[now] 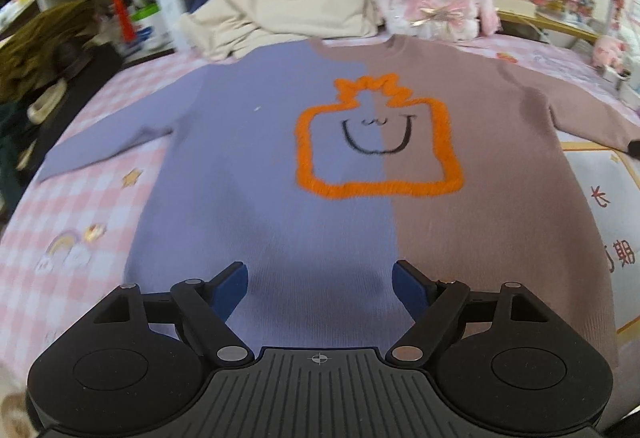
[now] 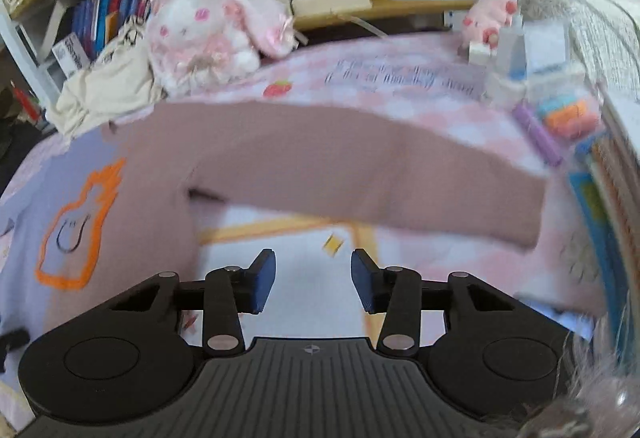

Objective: Fold clothes

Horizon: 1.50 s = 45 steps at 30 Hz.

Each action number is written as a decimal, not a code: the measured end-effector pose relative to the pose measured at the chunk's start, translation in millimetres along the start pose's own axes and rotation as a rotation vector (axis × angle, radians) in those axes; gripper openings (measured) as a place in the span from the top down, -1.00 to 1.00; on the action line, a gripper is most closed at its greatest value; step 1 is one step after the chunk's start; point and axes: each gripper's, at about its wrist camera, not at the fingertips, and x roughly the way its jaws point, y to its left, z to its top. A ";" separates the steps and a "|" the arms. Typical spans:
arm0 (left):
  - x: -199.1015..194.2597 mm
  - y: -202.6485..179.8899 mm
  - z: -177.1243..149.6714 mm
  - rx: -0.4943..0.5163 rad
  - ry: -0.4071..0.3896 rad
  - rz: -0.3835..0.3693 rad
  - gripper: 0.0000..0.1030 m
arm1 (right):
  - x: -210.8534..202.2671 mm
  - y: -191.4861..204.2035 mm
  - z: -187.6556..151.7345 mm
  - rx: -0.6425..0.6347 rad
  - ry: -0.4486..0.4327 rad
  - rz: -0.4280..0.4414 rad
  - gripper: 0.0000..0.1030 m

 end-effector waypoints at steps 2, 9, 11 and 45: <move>-4.1 -1.6 -8.0 -0.028 0.008 0.031 -0.59 | 4.2 -6.0 6.7 -0.024 -0.006 -0.004 0.20; -10.8 -11.9 -25.3 -0.102 0.033 0.060 -0.59 | 32.5 -7.2 18.5 -0.117 0.044 0.018 0.27; -10.0 -16.9 -25.9 -0.091 0.039 0.065 -0.59 | 43.5 -6.0 19.6 -0.149 0.066 0.005 0.35; 3.9 112.5 -32.5 -0.480 0.095 0.319 -0.55 | 22.1 75.5 -31.8 -0.292 0.235 0.423 0.57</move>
